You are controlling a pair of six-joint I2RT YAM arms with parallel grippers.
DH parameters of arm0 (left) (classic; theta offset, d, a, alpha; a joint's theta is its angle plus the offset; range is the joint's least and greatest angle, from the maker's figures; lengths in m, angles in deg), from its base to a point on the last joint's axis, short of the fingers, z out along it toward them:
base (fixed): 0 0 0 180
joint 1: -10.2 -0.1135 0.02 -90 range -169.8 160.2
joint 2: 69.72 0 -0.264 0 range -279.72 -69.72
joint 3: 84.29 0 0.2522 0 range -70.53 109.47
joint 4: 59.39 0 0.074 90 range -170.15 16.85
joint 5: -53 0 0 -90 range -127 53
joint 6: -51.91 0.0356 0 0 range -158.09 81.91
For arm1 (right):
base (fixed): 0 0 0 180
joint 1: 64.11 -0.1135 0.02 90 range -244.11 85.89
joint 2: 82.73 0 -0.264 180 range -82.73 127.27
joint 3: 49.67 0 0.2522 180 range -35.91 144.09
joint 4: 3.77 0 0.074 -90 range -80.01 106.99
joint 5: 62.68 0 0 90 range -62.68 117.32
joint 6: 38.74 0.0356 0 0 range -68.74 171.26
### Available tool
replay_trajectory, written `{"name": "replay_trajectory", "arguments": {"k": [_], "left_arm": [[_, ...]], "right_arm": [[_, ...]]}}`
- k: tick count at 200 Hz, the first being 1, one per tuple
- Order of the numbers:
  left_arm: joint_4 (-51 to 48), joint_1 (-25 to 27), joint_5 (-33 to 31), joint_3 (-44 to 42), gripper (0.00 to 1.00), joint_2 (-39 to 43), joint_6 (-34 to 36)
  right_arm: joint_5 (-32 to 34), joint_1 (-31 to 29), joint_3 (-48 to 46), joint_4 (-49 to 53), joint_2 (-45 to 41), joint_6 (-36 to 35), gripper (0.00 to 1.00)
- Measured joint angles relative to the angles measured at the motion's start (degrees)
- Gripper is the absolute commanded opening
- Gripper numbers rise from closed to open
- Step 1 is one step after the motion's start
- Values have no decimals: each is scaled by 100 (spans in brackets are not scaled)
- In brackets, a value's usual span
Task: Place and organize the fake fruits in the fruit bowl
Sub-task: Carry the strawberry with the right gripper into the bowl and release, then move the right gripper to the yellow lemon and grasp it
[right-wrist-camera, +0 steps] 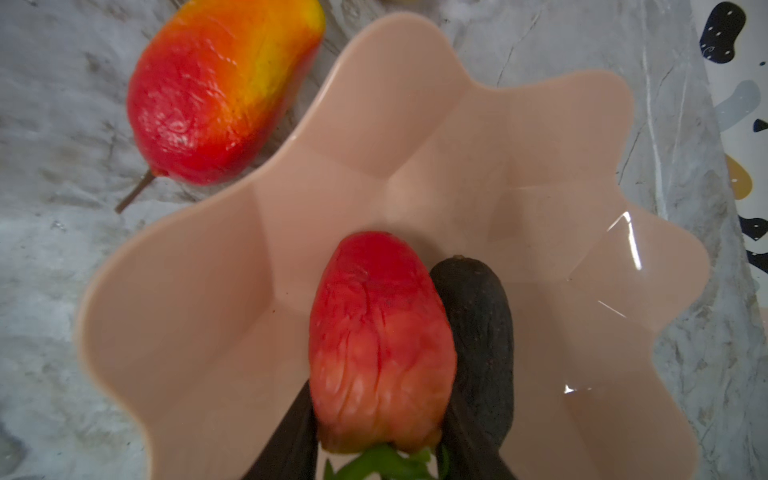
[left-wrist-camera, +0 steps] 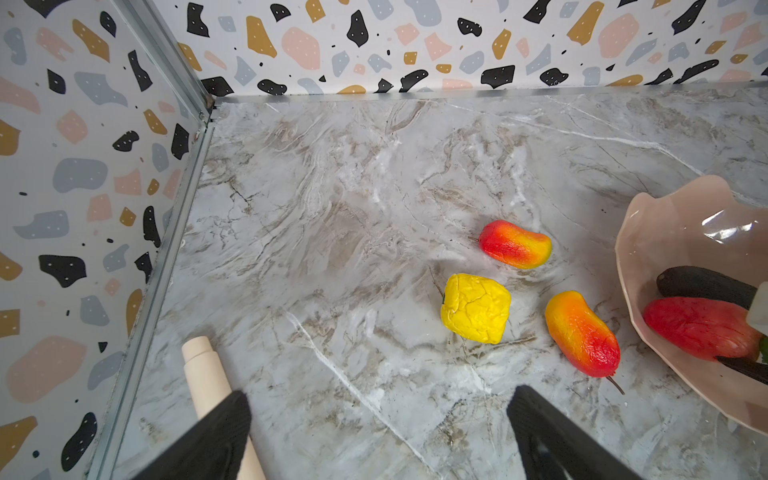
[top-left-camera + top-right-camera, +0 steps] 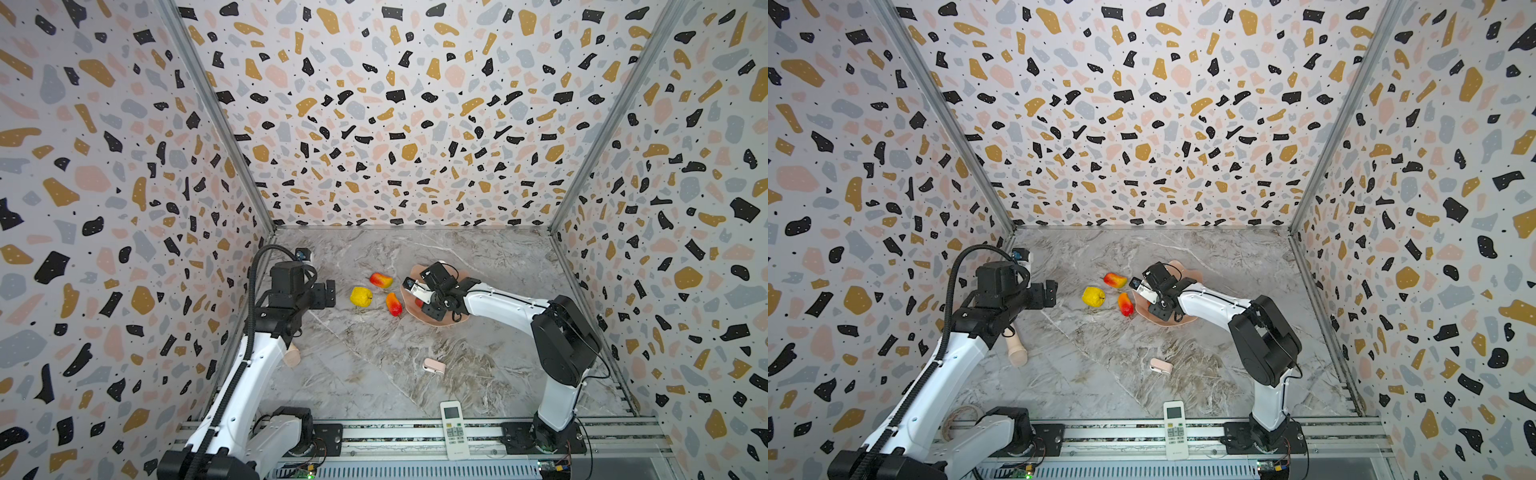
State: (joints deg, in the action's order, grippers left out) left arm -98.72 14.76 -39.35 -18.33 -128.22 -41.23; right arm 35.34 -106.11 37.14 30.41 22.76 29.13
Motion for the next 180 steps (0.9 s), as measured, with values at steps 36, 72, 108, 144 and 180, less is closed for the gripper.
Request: {"name": "replay_trajectory", "arguments": {"k": [36,72,108,144,180], "left_arm": [[0,0,2,0,100,0,0],[0,0,15,0,100,0,0],[0,0,31,0,100,0,0],[0,0,39,0,100,0,0],[0,0,44,0,99,0,0]], "right_arm": [[107,-2,0,20,0,-46,76],[201,-2,37,61,-39,-146,84],[219,-48,446,61,-142,-293,90],[-103,-317,1294,-162,-33,-527,99],[-568,-640,2337,-420,809,-715,99]]}}
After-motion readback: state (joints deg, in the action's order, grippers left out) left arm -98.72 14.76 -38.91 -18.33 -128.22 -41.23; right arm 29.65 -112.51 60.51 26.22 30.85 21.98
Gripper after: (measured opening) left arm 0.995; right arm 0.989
